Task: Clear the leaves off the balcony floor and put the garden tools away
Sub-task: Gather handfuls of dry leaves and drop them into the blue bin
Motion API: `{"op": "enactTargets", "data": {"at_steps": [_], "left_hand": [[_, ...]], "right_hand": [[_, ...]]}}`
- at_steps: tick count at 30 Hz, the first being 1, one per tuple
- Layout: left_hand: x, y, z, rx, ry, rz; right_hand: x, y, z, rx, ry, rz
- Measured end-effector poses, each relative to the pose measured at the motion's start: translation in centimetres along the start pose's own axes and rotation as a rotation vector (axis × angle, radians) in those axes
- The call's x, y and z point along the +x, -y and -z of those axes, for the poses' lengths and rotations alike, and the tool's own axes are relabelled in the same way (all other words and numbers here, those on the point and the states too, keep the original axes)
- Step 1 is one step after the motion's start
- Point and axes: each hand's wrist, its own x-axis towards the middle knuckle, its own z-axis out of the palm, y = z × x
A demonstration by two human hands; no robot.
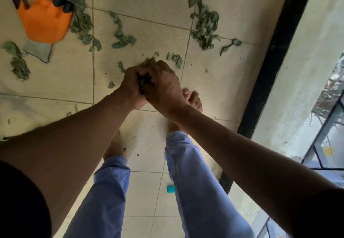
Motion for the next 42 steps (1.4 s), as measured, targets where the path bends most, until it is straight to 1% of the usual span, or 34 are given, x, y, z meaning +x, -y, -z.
{"op": "enactTargets", "data": {"at_steps": [2, 4, 6, 8, 10, 12, 14, 16, 20, 23, 25, 27, 30, 32, 39, 42], "left_hand": [[0.2, -0.2, 0.3, 0.029, 0.06, -0.022], [0.3, -0.4, 0.7, 0.029, 0.065, -0.015], [0.4, -0.6, 1.0, -0.063, 0.033, 0.006], [0.5, -0.7, 1.4, -0.177, 0.013, 0.023], [0.4, -0.7, 1.9, -0.193, -0.003, 0.03], [0.3, -0.7, 2.4, -0.178, -0.011, 0.032], [0.0, -0.7, 3.0, -0.162, -0.034, 0.039], [-0.2, -0.7, 3.9, -0.155, -0.054, 0.051], [-0.5, -0.6, 5.9, -0.181, -0.078, 0.07], [-0.8, -0.4, 7.1, -0.211, -0.077, 0.07], [-1.1, -0.4, 7.8, -0.22, -0.08, 0.069], [-1.4, -0.3, 8.3, -0.214, -0.088, 0.064], [-1.8, -0.6, 8.7, -0.22, -0.092, 0.055], [-2.0, -0.9, 8.9, -0.221, -0.087, 0.05], [-2.7, -1.4, 10.8, -0.225, -0.084, 0.022], [-3.3, -1.1, 11.8, -0.23, -0.099, 0.011]], "right_hand": [[0.0, 0.1, 0.5, -0.035, -0.013, 0.065], [0.1, -0.9, 1.5, -0.033, -0.029, 0.116], [0.7, -2.9, 2.3, -0.065, -0.067, 0.112], [1.8, -5.4, 2.7, -0.183, -0.08, 0.05], [3.0, -7.6, 2.6, -0.336, -0.01, -0.028], [4.2, -9.1, 2.2, -0.434, 0.104, -0.069], [5.4, -9.9, 1.3, -0.482, 0.194, -0.066], [6.3, -10.1, 0.3, -0.51, 0.23, -0.025], [7.4, -9.8, -1.0, -0.482, 0.2, 0.006], [7.4, -9.4, -1.3, -0.371, 0.143, -0.083], [7.2, -8.5, -1.5, -0.284, 0.093, -0.104], [6.9, -7.3, -2.0, -0.233, 0.074, -0.054], [6.4, -5.6, -3.4, -0.19, 0.124, 0.006], [6.3, -5.0, -4.2, -0.211, 0.146, 0.013], [6.8, -4.9, -5.6, -0.467, 0.21, -0.053], [6.5, -4.6, -5.3, -0.464, 0.209, -0.13]]}}
